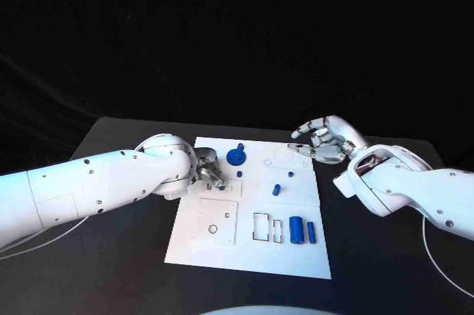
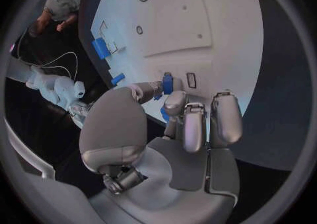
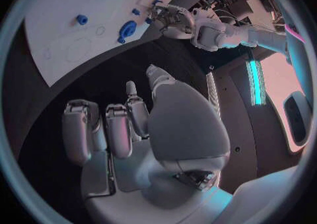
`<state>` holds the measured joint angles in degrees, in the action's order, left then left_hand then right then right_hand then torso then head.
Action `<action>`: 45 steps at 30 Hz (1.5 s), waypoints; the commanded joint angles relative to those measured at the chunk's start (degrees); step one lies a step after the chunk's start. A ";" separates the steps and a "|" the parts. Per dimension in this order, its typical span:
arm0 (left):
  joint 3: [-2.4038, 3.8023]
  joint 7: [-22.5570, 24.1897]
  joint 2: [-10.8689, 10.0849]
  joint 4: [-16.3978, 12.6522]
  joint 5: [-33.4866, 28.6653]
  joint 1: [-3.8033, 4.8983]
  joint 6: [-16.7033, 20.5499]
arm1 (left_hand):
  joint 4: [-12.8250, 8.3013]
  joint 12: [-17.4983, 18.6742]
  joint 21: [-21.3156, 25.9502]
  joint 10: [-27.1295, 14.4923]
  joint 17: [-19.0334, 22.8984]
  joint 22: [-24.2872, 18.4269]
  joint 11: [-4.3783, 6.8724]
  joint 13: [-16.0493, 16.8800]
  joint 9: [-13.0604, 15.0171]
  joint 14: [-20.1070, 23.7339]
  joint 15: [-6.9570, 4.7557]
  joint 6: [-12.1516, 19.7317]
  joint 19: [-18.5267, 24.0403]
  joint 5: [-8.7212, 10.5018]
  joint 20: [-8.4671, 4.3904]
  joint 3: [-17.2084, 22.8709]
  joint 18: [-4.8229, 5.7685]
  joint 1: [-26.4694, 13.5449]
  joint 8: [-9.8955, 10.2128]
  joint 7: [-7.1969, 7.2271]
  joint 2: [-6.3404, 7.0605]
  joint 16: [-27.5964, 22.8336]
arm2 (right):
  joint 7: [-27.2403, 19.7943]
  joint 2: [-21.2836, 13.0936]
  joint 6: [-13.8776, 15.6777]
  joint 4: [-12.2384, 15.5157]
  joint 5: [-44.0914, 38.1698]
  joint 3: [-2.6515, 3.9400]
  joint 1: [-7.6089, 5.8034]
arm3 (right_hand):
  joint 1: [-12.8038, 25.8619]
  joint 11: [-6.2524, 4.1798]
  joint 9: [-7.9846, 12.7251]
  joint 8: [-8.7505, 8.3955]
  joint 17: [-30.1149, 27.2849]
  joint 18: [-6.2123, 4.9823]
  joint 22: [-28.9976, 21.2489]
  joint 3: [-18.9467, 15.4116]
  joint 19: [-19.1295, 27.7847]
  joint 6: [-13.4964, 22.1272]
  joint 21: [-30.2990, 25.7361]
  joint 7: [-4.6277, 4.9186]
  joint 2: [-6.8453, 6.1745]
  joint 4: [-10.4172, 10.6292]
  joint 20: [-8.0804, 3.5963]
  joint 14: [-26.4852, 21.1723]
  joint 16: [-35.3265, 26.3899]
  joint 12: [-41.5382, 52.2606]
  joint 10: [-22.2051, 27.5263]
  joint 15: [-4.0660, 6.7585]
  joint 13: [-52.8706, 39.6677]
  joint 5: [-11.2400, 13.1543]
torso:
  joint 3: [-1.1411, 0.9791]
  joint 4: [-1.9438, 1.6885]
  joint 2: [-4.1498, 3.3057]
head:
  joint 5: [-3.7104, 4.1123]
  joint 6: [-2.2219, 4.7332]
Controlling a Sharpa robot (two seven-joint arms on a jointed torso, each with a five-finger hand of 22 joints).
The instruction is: Assemble the parts on the task board
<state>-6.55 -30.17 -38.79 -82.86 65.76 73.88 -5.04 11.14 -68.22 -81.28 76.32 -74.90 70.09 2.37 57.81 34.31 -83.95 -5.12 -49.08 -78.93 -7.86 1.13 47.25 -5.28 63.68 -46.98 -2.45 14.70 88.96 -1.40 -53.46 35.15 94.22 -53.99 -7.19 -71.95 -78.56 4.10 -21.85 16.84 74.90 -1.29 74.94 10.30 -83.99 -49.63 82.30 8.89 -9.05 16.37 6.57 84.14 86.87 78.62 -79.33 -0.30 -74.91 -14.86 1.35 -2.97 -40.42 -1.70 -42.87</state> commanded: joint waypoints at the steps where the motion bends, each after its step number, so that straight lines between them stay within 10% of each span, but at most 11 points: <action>1: -0.08 -0.03 0.01 -0.06 0.03 -0.09 -2.14 | -6.70 0.09 -0.31 0.18 -13.58 0.07 0.07 -0.13 9.76 -5.64 -0.28 -1.18 -0.43 0.12 0.00 6.40 1.07 0.50 -0.21 0.94 0.09 0.30 | 0.17 0.05 -1.19 -0.02 -0.42 0.00 0.04 | 0.55 0.09 -0.07 0.32 5.88 -0.96 9.25 0.12 -0.91 0.39 -0.40 0.05 -0.09 0.26 -0.53 3.77 -0.26 -0.28 0.28 0.31 -3.03 -0.29 | -0.01 -0.03 -0.02 | 0.03 -0.08; 45: -0.08 -0.05 0.43 0.61 -0.90 -0.15 -3.03 | -1.35 -0.42 -0.25 0.53 -13.93 0.33 0.71 -0.34 9.32 -5.74 -0.87 -3.04 -0.66 0.35 -0.58 -0.04 1.13 -5.12 0.00 1.75 0.75 0.48 | 0.63 0.13 -1.88 -0.31 -0.42 0.00 0.05 | 2.44 0.03 -0.15 0.96 5.03 -1.17 8.71 -0.23 -0.48 0.71 -1.23 -0.02 0.17 0.28 -0.56 3.57 -0.63 -0.64 0.66 0.36 -2.55 -0.78 | -0.03 -0.04 0.00 | 0.00 -0.40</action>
<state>-6.53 -30.21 -38.48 -82.21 65.33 73.88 -6.44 9.79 -68.46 -81.27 76.71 -74.94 70.38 2.76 57.46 35.23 -83.94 -5.52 -51.35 -79.35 -7.73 0.71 47.46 -5.28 58.93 -46.91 -1.20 15.52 89.19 -0.82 -53.37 34.17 93.91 -53.98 -7.19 -71.94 -76.60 4.12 -21.95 17.50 74.94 -1.30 74.90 10.14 -83.99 -49.24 81.43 8.89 -8.75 16.53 6.57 84.14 86.43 78.33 -78.91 -0.30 -74.90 -15.44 1.33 -3.00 -40.43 -1.65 -43.25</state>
